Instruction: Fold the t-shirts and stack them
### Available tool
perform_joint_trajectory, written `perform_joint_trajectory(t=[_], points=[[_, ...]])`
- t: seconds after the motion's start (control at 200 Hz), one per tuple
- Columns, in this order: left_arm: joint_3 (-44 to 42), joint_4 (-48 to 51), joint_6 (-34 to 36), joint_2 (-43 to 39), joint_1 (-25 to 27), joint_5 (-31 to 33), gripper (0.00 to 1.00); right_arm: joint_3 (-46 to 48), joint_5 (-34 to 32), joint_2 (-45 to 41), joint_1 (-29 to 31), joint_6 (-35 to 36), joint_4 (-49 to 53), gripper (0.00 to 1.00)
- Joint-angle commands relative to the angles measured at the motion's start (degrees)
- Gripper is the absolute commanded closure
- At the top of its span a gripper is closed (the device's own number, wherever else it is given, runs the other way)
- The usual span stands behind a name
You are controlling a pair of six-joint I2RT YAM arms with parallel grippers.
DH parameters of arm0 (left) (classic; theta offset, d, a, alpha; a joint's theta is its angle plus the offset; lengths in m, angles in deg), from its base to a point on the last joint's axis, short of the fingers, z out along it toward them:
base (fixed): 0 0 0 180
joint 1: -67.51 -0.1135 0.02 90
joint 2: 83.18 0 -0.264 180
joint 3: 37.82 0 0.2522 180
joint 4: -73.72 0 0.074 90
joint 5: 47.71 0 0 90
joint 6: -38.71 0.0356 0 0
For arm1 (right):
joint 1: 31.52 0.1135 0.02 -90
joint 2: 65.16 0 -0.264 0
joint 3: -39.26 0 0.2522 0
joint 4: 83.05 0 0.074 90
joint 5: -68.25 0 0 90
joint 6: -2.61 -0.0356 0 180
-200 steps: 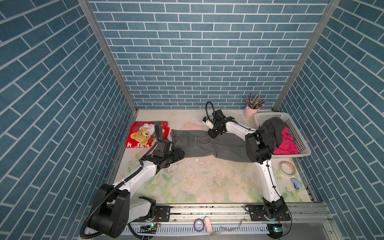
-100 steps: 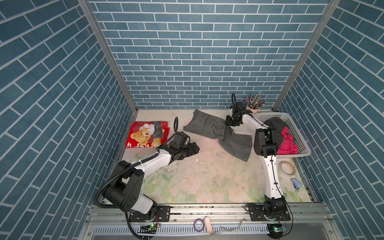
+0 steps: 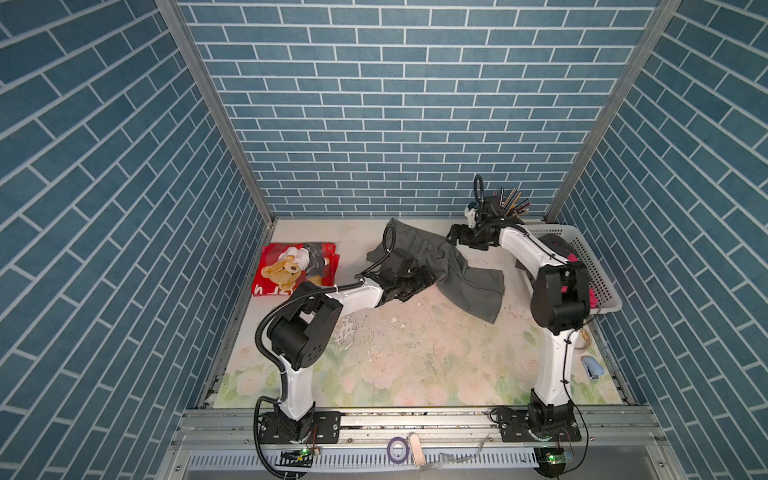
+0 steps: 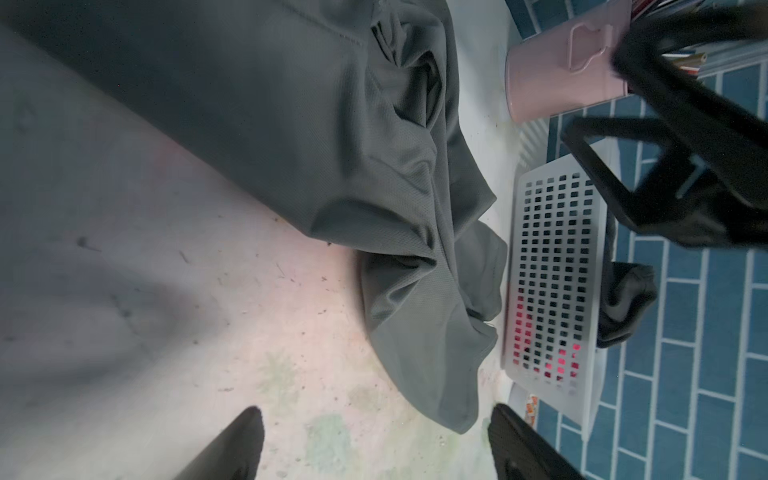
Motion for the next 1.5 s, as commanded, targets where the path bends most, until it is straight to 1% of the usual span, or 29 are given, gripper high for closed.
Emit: perform_joint_trajectory(t=[0.0, 0.15, 0.22, 0.295, 0.38, 0.475, 0.52, 0.555, 0.615, 0.675, 0.79, 0.86, 0.97, 1.07, 1.21, 1.345, 1.495], points=[[0.7, -6.9, -9.5, 2.6, 1.9, 0.5, 0.13, 9.4, -0.2, -6.0, -4.8, -3.0, -5.2, 0.06], [6.4, -6.7, -11.7, 8.4, 3.2, 2.4, 0.14, 18.7, 0.9, -12.3, -7.2, -3.5, -8.7, 0.05], [8.9, -6.9, -11.9, 11.1, 3.5, 2.6, 0.18, 21.7, 1.8, -14.7, -8.0, -3.4, -9.9, 0.05], [12.1, -4.2, -10.2, 13.6, 3.7, 3.4, 0.2, 24.5, 2.5, -16.8, -8.9, -3.4, -10.8, 0.04], [12.4, -3.8, -9.3, 14.8, 3.6, 4.3, 0.27, 27.2, 3.0, -19.5, -10.0, -3.4, -11.7, 0.04], [11.5, -4.2, -7.8, 15.4, 3.7, 5.3, 0.37, 29.9, 4.0, -22.1, -11.5, -3.7, -13.0, 0.03], [11.1, -4.0, -6.8, 15.5, 3.7, 5.5, 0.45, 31.0, 4.4, -23.2, -12.0, -4.0, -13.5, 0.03], [10.8, -4.1, -6.0, 15.5, 3.6, 5.8, 0.49, 31.7, 4.6, -24.1, -12.3, -4.1, -13.8, 0.03], [10.1, -4.6, -4.5, 15.5, 3.6, 5.9, 0.6, 32.6, 4.9, -25.2, -12.7, -4.3, -14.1, 0.03], [9.5, -5.0, -2.6, 15.3, 3.5, 6.0, 0.72, 33.3, 5.3, -26.0, -12.6, -4.2, -14.1, 0.02], [7.0, -5.7, 0.3, 14.0, 3.1, 5.1, 0.92, 34.3, 5.4, -27.2, -12.6, -4.2, -14.0, 0.02], [4.7, -7.3, 1.4, 12.9, 2.6, 3.5, 1.0, 35.2, 5.9, -28.0, -12.7, -4.1, -14.4, 0.02], [1.1, -7.2, 3.7, 10.2, 1.6, 0.1, 1.0, 36.3, 6.6, -29.1, -12.6, -4.1, -14.5, 0.03], [-4.4, -6.2, 6.1, 5.2, 0.7, -1.0, 1.0, 37.1, 5.4, -29.9, -12.0, -3.7, -13.9, 0.02], [-13.6, -5.3, 8.7, -2.3, -2.4, -2.7, 1.0, 38.8, 2.3, -30.1, -8.1, -3.1, -13.4, 0.02], [-19.5, -2.2, 13.2, -7.4, -8.6, -5.2, 1.0, 42.2, -0.4, -30.0, -1.6, -3.3, -14.3, 0.02], [-20.9, 4.4, 20.4, -9.8, -17.3, -8.3, 1.0, 45.2, -1.5, -29.0, 4.9, -4.2, -15.6, 0.02]])
